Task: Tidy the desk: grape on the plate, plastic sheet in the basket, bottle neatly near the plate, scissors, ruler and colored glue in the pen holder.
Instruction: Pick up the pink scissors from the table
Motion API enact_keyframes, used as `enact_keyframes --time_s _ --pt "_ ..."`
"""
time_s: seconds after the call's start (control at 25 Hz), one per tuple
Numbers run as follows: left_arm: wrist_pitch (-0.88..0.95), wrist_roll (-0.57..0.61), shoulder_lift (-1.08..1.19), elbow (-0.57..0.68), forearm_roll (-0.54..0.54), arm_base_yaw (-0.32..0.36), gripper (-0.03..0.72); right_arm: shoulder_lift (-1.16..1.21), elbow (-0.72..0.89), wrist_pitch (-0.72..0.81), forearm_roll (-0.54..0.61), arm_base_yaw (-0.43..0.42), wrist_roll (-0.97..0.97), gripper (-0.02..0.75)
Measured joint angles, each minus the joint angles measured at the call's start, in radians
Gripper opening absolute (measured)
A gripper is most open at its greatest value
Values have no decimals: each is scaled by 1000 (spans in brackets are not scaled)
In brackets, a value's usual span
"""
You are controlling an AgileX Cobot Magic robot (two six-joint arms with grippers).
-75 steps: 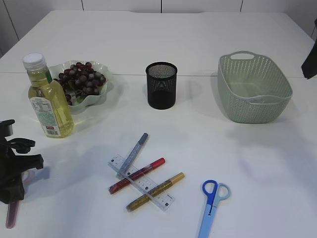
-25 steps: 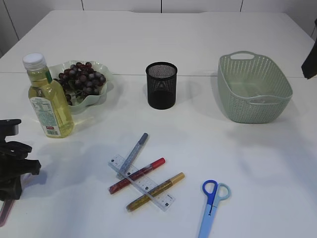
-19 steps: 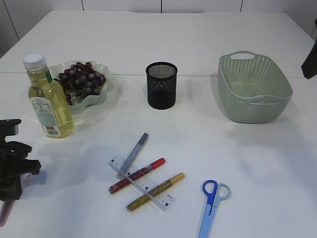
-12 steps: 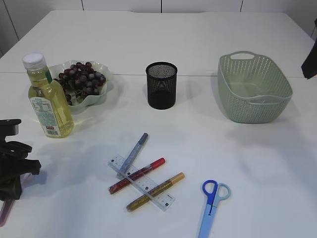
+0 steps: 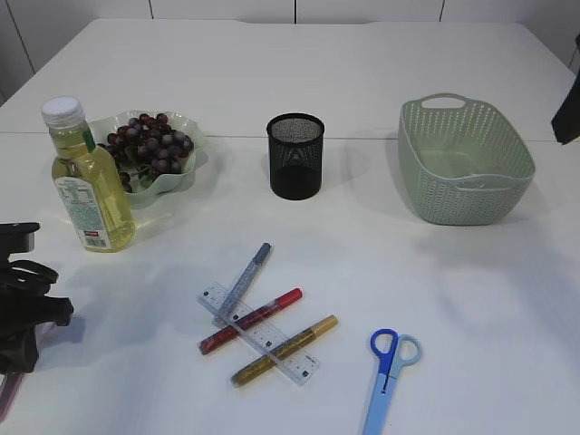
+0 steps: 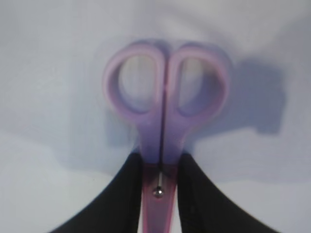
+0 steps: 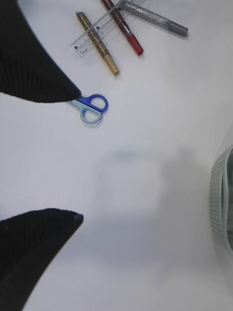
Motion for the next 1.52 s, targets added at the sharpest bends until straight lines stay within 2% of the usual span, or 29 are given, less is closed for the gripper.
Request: enact_keyframes --time_s 0.56,0.68,0.96,1.52 --pt "85 116 -35 22 -62 0 159 0 0 0 0 0 0 531" --pt "84 135 -35 24 -71 -24 159 0 0 0 0 0 0 531" --pt "61 141 -35 24 -76 -102 159 0 0 0 0 0 0 531" --pt "-18 141 -37 24 -147 -107 166 0 0 0 0 0 0 531"
